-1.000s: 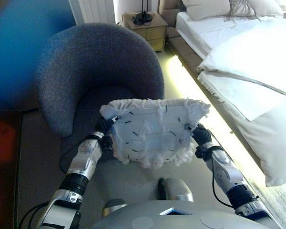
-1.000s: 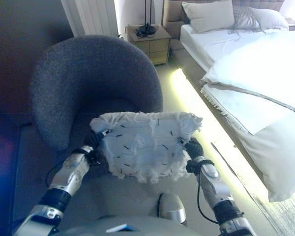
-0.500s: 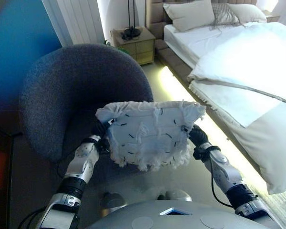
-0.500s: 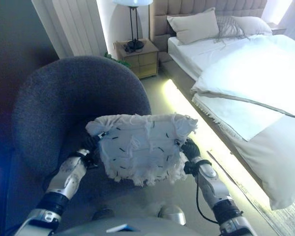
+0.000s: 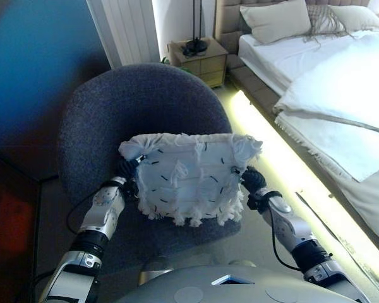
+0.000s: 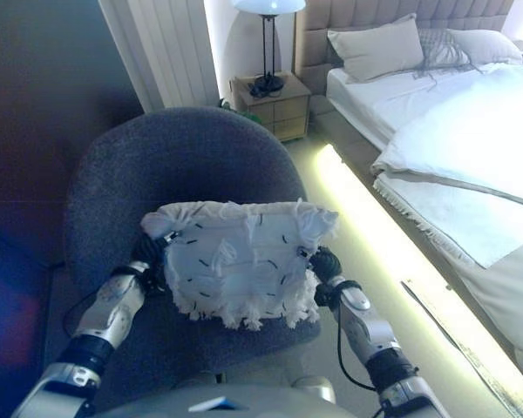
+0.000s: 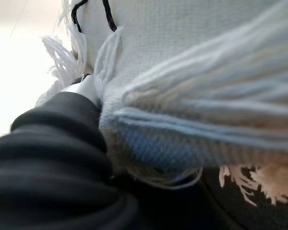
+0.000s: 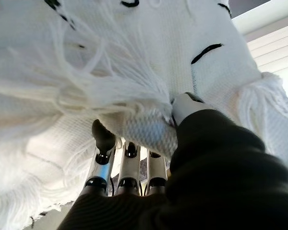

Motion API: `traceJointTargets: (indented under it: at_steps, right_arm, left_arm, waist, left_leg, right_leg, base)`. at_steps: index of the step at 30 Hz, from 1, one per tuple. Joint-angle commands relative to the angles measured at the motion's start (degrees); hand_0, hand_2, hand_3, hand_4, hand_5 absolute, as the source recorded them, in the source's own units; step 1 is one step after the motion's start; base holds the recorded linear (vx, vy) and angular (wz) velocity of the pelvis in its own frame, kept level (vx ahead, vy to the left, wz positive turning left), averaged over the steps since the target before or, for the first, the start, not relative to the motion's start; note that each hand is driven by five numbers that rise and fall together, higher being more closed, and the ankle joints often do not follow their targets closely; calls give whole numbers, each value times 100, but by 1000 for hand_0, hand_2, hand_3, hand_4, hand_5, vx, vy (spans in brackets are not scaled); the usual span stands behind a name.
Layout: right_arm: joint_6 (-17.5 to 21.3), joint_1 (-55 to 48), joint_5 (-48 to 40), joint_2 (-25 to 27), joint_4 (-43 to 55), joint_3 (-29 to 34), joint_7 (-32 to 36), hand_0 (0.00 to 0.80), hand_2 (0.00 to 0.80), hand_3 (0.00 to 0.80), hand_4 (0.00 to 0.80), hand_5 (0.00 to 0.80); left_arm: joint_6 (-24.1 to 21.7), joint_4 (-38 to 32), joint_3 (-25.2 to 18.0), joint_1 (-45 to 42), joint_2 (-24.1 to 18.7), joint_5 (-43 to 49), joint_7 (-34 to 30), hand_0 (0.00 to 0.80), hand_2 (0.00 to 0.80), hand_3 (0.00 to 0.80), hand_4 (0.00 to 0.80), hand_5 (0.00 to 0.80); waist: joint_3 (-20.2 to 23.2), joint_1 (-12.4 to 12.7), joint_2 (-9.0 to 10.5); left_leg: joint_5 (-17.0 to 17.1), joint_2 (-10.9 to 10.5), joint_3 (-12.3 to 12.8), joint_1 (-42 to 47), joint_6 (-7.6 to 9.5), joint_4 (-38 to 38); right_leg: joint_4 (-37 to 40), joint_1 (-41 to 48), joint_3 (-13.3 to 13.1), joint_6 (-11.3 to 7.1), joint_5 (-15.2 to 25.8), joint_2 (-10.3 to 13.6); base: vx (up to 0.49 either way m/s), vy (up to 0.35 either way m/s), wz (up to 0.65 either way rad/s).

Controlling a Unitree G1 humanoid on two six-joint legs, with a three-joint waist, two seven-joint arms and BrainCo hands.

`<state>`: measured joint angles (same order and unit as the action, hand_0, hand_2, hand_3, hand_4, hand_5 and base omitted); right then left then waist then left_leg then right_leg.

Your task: Pick up the cushion and take it to the sofa

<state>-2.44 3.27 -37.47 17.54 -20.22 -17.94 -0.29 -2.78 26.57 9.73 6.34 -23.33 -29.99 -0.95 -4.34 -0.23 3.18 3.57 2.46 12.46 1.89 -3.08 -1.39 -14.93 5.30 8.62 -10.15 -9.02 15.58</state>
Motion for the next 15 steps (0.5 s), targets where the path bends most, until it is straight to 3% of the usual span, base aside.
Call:
traceJointTargets:
  at_steps: [1,3,6,7,9,13,15]
  right_arm:
    - [760,440,-195,-333,213,75,-142,800,800,800,800,800]
    - [788,431,-210,-359,182,21,-224,800,800,800,800,800]
    - [774,368,-196,-368,112,-53,-237,800,800,800,800,800]
    - [746,371,-175,-375,93,-47,-187,800,800,800,800,800]
    - [664,374,-175,-352,106,-47,-139,800,800,800,800,800]
    - [493,438,-440,-126,308,-42,-53,800,800,800,800,800]
    - [462,508,-543,-74,259,11,56,800,800,800,800,800]
  left_arm:
    - [-289,-386,-120,577,-121,-55,11,800,800,800,800,800]
    - [-254,-368,-74,598,-120,-174,20,800,800,800,800,800]
    - [-203,-420,-61,575,-10,-173,62,800,800,800,800,800]
    - [-202,-441,-59,583,10,-127,96,800,800,800,800,800]
    - [-191,-434,-27,620,-37,-147,164,800,800,800,800,800]
    - [-230,-543,70,606,-80,28,328,800,800,800,800,800]
    - [-287,-540,75,598,-65,160,347,800,800,800,800,800]
  waist:
    - [317,103,-29]
    - [301,73,-104]
    - [253,13,-100]
    - [235,-7,-99]
    - [166,-58,1]
    - [-53,-161,356]
    - [-87,-160,399]
  left_leg:
    - [-637,-263,-167,-244,532,-323]
    - [-735,-374,-207,-88,627,-297]
    - [-804,-476,-318,127,678,-205]
    - [-729,-400,-301,108,661,-196]
    - [-820,-345,-338,184,590,-254]
    - [-1182,-201,-432,397,437,-498]
    - [-1250,-131,-461,419,427,-593]
  right_leg:
    - [-2210,-291,-172,99,1653,495]
    - [-2915,-758,-363,137,1765,549]
    - [-2753,-1173,-506,126,1897,391]
    - [-2246,-1260,-462,165,2030,220]
    - [-1495,-1381,-490,46,2181,80]
    - [251,-1571,-445,-223,2323,-76]
    - [332,-1539,-395,-218,2113,-151]
  base:
    - [233,303,-5]
    - [176,251,2]
    - [183,46,23]
    - [174,-160,15]
    - [225,-245,14]
    - [225,-267,-4]
    - [202,-190,8]
